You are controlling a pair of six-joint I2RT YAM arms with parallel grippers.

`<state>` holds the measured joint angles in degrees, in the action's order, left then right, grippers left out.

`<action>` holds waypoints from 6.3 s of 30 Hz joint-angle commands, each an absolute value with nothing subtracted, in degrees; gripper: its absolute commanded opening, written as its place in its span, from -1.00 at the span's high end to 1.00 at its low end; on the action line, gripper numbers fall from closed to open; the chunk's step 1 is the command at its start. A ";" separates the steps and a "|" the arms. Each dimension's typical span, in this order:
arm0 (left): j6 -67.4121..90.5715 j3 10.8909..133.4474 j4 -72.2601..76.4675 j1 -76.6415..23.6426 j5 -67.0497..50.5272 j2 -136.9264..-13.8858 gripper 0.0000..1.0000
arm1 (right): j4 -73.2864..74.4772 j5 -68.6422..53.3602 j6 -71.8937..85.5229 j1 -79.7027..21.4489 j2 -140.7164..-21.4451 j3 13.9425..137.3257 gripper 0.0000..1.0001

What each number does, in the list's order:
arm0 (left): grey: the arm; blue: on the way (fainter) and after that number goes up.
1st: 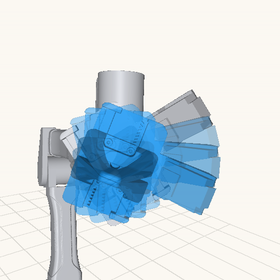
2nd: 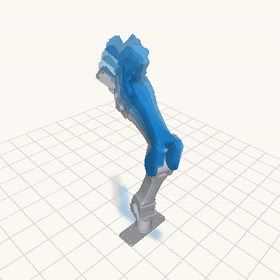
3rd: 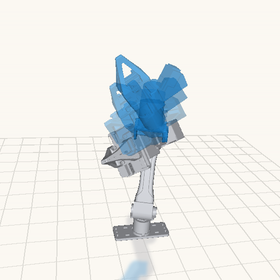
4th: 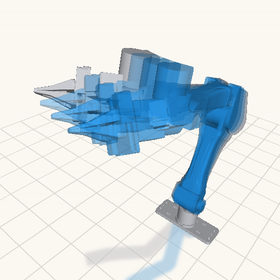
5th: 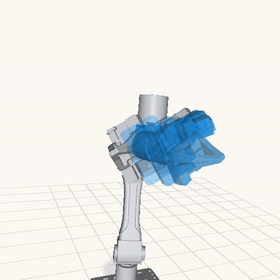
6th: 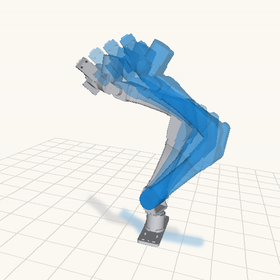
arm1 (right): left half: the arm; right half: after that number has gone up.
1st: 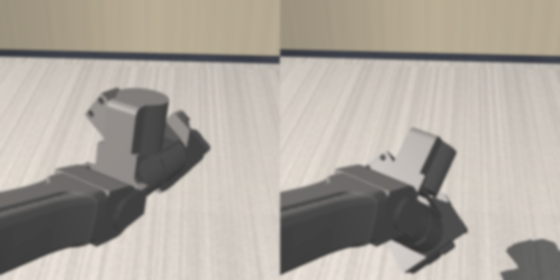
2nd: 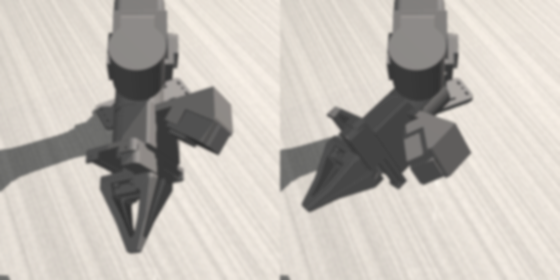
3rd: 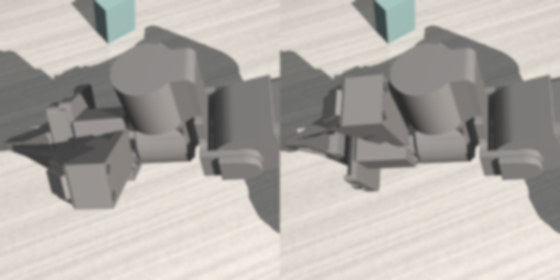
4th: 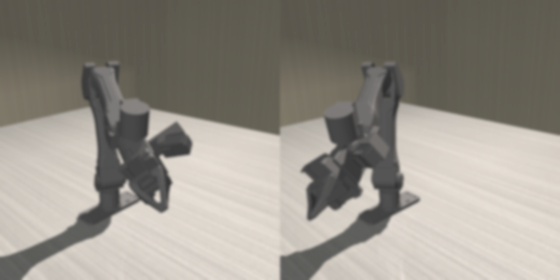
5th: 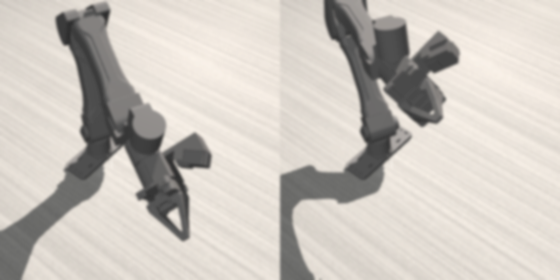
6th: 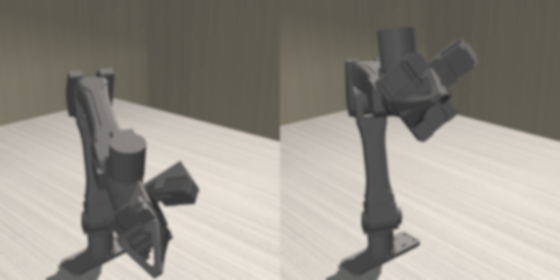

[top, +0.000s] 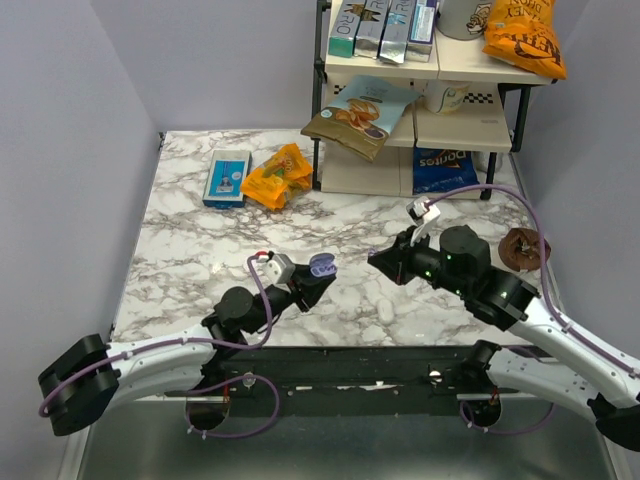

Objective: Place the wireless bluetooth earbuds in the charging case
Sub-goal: Place the earbud in the charging case, then pick up the earbud from the charging case.

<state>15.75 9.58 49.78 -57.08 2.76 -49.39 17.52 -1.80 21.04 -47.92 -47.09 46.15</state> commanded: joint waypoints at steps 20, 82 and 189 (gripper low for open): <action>-0.19 19.24 96.77 -56.87 0.01 -79.45 1.00 | 28.92 4.04 35.33 -54.32 -55.81 62.93 0.98; 8.70 36.04 96.86 -56.07 -9.14 -85.43 1.00 | 37.79 16.17 34.72 -55.11 -62.14 74.71 0.85; 38.41 28.74 96.59 -43.24 -50.45 -74.62 1.00 | 43.68 -10.46 20.65 -55.20 -58.97 75.85 0.34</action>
<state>40.12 29.43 74.83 -43.55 -51.11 -75.85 40.62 -12.56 19.68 -54.96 -57.93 75.66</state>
